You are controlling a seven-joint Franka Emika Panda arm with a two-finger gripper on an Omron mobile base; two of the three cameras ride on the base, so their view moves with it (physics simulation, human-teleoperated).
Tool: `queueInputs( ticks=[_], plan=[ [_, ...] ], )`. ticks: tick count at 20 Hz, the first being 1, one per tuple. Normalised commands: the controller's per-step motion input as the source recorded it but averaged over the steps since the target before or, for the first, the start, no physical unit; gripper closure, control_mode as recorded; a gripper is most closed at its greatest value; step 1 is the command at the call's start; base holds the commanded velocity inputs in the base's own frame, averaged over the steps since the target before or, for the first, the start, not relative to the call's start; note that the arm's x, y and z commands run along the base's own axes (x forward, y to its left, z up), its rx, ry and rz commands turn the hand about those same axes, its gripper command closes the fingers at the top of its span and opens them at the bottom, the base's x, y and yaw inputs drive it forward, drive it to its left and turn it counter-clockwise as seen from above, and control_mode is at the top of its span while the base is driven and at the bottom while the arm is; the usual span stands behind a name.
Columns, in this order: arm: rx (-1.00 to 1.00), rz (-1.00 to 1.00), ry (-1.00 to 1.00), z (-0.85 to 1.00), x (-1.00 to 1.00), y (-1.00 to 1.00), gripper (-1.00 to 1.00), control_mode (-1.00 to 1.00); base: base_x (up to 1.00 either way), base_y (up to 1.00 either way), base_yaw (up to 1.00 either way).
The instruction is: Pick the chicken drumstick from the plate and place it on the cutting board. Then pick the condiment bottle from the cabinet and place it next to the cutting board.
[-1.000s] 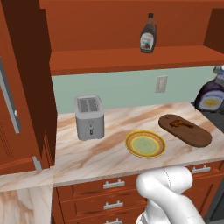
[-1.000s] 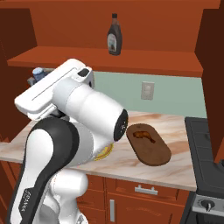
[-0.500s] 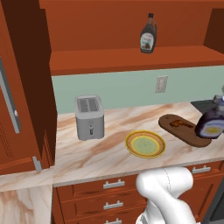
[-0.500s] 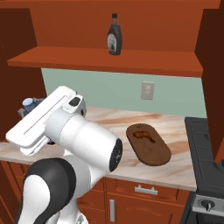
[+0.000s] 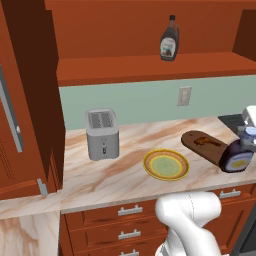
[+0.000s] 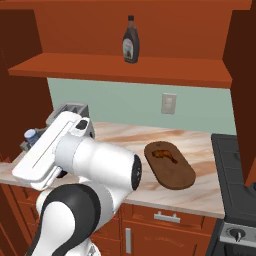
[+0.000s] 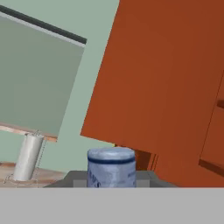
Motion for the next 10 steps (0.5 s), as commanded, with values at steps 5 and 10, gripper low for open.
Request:
queueInputs(
  ticks=[5,10],
  plan=[
    [0.00,0.06,0.00,-0.42,-0.13,0.26,1.00,-1.00,0.00,0.00,0.00],
    [0.00,0.06,0.00,-0.43,-0.17,0.24,1.00,-1.00,0.00,0.00,0.00]
  ],
)
